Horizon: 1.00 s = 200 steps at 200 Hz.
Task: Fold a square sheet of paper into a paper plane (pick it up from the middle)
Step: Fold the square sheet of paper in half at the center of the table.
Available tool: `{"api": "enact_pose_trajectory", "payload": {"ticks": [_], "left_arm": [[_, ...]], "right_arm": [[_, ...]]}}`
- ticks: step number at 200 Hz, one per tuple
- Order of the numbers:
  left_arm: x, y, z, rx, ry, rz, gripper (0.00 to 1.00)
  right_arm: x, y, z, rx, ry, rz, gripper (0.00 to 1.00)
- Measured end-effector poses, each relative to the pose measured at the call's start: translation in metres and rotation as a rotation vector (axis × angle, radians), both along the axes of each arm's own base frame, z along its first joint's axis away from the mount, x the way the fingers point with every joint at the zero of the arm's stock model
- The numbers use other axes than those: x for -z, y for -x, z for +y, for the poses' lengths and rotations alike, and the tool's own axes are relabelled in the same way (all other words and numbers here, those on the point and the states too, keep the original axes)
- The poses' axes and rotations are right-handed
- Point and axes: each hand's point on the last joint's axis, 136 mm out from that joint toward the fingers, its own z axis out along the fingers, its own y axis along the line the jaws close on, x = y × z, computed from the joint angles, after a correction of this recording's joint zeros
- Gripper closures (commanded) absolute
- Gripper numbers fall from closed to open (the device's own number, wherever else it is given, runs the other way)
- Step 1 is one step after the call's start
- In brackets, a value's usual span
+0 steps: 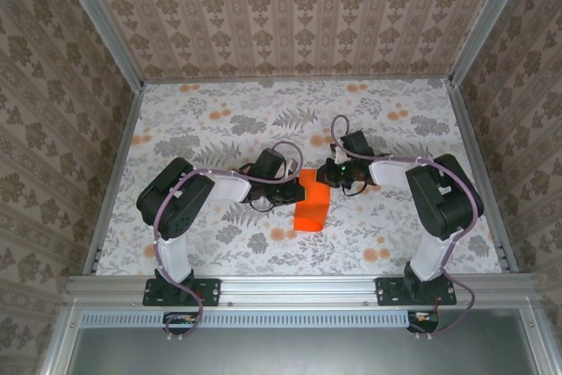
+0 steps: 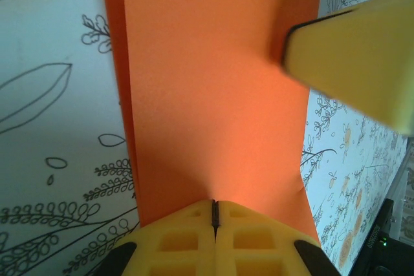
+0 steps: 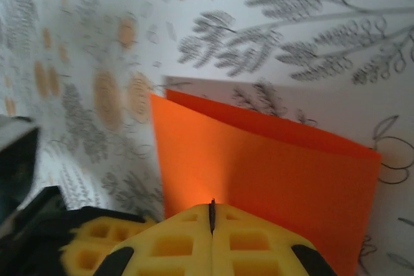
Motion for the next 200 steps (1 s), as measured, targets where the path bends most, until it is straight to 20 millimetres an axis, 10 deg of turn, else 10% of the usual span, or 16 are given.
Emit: {"api": "enact_pose_trajectory", "payload": {"ticks": [94,133,200], "left_arm": [[0.000,0.000,0.000,-0.008,0.009,-0.006,1.00],[0.000,-0.001,0.000,-0.017,0.013,-0.001,1.00],[0.000,-0.001,0.000,-0.020,0.013,0.001,1.00]], "right_arm": [[-0.002,-0.039,-0.069,0.183,-0.003,0.025,0.96],[-0.026,0.015,-0.028,0.062,-0.053,0.004,0.97],[0.008,0.087,0.004,-0.053,-0.064,0.170,0.97]]}}
